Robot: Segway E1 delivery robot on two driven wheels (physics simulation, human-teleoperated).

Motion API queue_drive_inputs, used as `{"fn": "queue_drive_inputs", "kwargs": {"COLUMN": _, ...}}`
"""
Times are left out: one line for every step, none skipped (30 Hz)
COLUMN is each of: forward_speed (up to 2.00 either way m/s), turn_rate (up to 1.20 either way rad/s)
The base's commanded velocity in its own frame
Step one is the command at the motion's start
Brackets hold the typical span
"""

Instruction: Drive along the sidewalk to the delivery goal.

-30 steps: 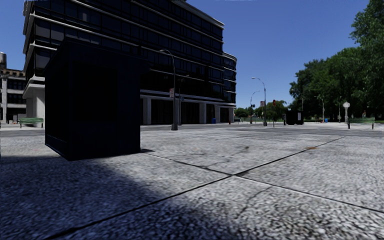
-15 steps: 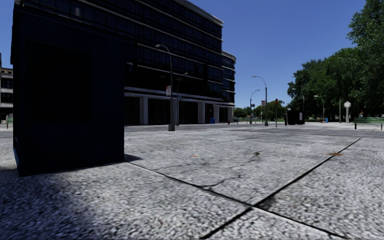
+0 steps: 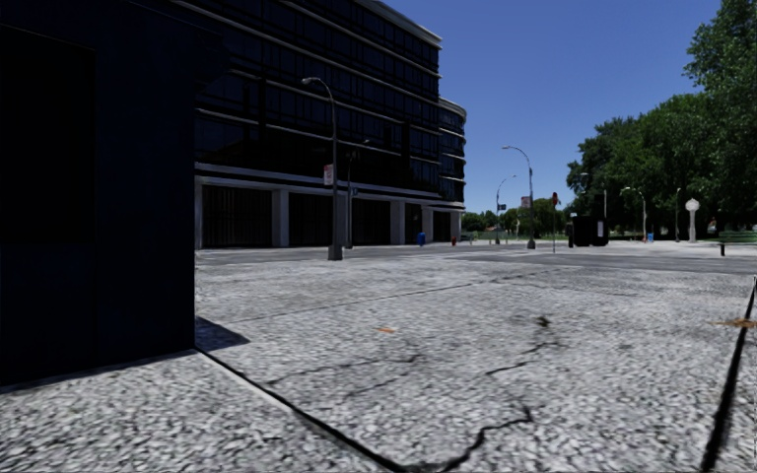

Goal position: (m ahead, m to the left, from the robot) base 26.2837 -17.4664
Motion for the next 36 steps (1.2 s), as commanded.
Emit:
{"fn": "queue_drive_inputs", "kwargs": {"forward_speed": 2.0, "turn_rate": 0.0}}
{"fn": "queue_drive_inputs", "kwargs": {"forward_speed": 2.0, "turn_rate": 0.0}}
{"fn": "queue_drive_inputs", "kwargs": {"forward_speed": 2.0, "turn_rate": 0.0}}
{"fn": "queue_drive_inputs", "kwargs": {"forward_speed": 2.0, "turn_rate": 0.0}}
{"fn": "queue_drive_inputs", "kwargs": {"forward_speed": 2.0, "turn_rate": 0.0}}
{"fn": "queue_drive_inputs", "kwargs": {"forward_speed": 2.0, "turn_rate": 0.0}}
{"fn": "queue_drive_inputs", "kwargs": {"forward_speed": 2.0, "turn_rate": 0.0}}
{"fn": "queue_drive_inputs", "kwargs": {"forward_speed": 2.0, "turn_rate": 0.0}}
{"fn": "queue_drive_inputs", "kwargs": {"forward_speed": 2.0, "turn_rate": 0.0}}
{"fn": "queue_drive_inputs", "kwargs": {"forward_speed": 2.0, "turn_rate": 0.0}}
{"fn": "queue_drive_inputs", "kwargs": {"forward_speed": 2.0, "turn_rate": 0.0}}
{"fn": "queue_drive_inputs", "kwargs": {"forward_speed": 2.0, "turn_rate": 0.0}}
{"fn": "queue_drive_inputs", "kwargs": {"forward_speed": 2.0, "turn_rate": 0.0}}
{"fn": "queue_drive_inputs", "kwargs": {"forward_speed": 2.0, "turn_rate": 0.0}}
{"fn": "queue_drive_inputs", "kwargs": {"forward_speed": 2.0, "turn_rate": 0.0}}
{"fn": "queue_drive_inputs", "kwargs": {"forward_speed": 2.0, "turn_rate": 0.0}}
{"fn": "queue_drive_inputs", "kwargs": {"forward_speed": 2.0, "turn_rate": 0.0}}
{"fn": "queue_drive_inputs", "kwargs": {"forward_speed": 2.0, "turn_rate": 0.0}}
{"fn": "queue_drive_inputs", "kwargs": {"forward_speed": 2.0, "turn_rate": 0.0}}
{"fn": "queue_drive_inputs", "kwargs": {"forward_speed": 2.0, "turn_rate": 0.0}}
{"fn": "queue_drive_inputs", "kwargs": {"forward_speed": 2.0, "turn_rate": 0.0}}
{"fn": "queue_drive_inputs", "kwargs": {"forward_speed": 2.0, "turn_rate": 0.0}}
{"fn": "queue_drive_inputs", "kwargs": {"forward_speed": 2.0, "turn_rate": 0.0}}
{"fn": "queue_drive_inputs", "kwargs": {"forward_speed": 2.0, "turn_rate": 0.0}}
{"fn": "queue_drive_inputs", "kwargs": {"forward_speed": 2.0, "turn_rate": 0.0}}
{"fn": "queue_drive_inputs", "kwargs": {"forward_speed": 2.0, "turn_rate": 0.0}}
{"fn": "queue_drive_inputs", "kwargs": {"forward_speed": 2.0, "turn_rate": 0.0}}
{"fn": "queue_drive_inputs", "kwargs": {"forward_speed": 2.0, "turn_rate": 0.0}}
{"fn": "queue_drive_inputs", "kwargs": {"forward_speed": 2.0, "turn_rate": 0.0}}
{"fn": "queue_drive_inputs", "kwargs": {"forward_speed": 2.0, "turn_rate": 0.0}}
{"fn": "queue_drive_inputs", "kwargs": {"forward_speed": 2.0, "turn_rate": 0.0}}
{"fn": "queue_drive_inputs", "kwargs": {"forward_speed": 2.0, "turn_rate": 0.0}}
{"fn": "queue_drive_inputs", "kwargs": {"forward_speed": 2.0, "turn_rate": 0.0}}
{"fn": "queue_drive_inputs", "kwargs": {"forward_speed": 2.0, "turn_rate": 0.0}}
{"fn": "queue_drive_inputs", "kwargs": {"forward_speed": 2.0, "turn_rate": 0.0}}
{"fn": "queue_drive_inputs", "kwargs": {"forward_speed": 2.0, "turn_rate": 0.0}}
